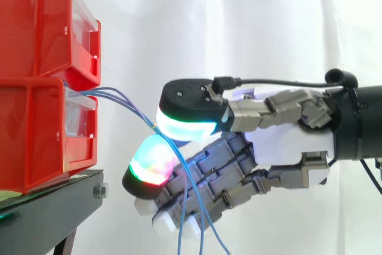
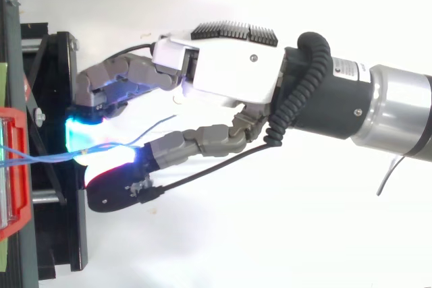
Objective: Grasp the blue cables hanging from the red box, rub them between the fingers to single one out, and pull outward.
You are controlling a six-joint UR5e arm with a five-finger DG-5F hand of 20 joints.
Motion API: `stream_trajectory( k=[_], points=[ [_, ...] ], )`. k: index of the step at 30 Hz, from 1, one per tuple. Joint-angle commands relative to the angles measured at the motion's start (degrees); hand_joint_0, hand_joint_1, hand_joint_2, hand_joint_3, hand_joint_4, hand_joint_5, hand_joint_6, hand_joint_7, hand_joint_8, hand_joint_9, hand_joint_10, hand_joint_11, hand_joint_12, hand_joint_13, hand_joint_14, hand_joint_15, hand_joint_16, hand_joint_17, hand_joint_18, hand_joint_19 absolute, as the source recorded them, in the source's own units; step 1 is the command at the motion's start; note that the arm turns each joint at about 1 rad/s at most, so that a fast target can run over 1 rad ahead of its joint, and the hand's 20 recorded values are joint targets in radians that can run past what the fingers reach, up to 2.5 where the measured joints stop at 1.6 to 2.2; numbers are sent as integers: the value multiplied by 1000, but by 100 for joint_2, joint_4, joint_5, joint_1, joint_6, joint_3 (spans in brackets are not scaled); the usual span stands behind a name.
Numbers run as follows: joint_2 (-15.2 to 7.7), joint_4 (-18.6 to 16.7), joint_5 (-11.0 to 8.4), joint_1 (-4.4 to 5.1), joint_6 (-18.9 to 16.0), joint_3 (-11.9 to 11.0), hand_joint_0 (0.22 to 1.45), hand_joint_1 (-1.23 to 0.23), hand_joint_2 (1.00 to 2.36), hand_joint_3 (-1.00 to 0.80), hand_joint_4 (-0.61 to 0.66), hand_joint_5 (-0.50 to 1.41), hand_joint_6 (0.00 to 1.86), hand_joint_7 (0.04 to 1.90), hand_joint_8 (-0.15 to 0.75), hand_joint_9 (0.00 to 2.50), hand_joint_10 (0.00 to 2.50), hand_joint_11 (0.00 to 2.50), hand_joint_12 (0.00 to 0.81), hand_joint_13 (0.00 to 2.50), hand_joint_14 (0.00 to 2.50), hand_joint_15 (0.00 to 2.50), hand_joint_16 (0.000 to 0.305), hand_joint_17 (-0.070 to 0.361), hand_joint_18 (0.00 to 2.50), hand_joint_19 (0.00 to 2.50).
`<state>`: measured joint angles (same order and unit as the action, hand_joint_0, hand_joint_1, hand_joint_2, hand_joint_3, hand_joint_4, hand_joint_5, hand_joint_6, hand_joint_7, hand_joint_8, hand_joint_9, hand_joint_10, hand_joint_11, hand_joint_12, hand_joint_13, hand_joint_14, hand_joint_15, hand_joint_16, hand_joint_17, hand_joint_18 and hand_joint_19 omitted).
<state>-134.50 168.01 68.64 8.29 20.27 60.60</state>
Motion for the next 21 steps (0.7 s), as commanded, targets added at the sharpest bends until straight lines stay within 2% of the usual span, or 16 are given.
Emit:
stream_trajectory(
  k=[1,4,6,14,19,21],
  points=[
    [3,3,0,-11,3,-75,597,-675,1012,-363,200,-173,744,967,283,619,8,242,410,647,17,449,52,116,474,564],
    [3,3,0,-20,3,-92,604,-684,1015,-331,199,-185,788,947,275,596,8,249,391,610,16,442,51,115,477,573],
    [3,3,0,-29,3,-92,606,-687,1016,-309,185,-190,802,959,283,600,8,247,411,621,16,442,52,116,477,569],
    [3,47,0,-20,-14,-189,614,-706,1024,-175,140,-211,872,930,282,618,9,299,402,670,16,448,52,116,516,561],
    [3,47,0,6,-58,-189,635,-739,1028,-104,91,-217,893,973,276,612,10,346,401,648,18,472,52,117,543,568],
    [99,65,-26,24,-128,-189,644,-759,1030,-92,85,-220,894,1007,278,631,12,369,399,685,18,478,53,118,562,571]
  ],
)
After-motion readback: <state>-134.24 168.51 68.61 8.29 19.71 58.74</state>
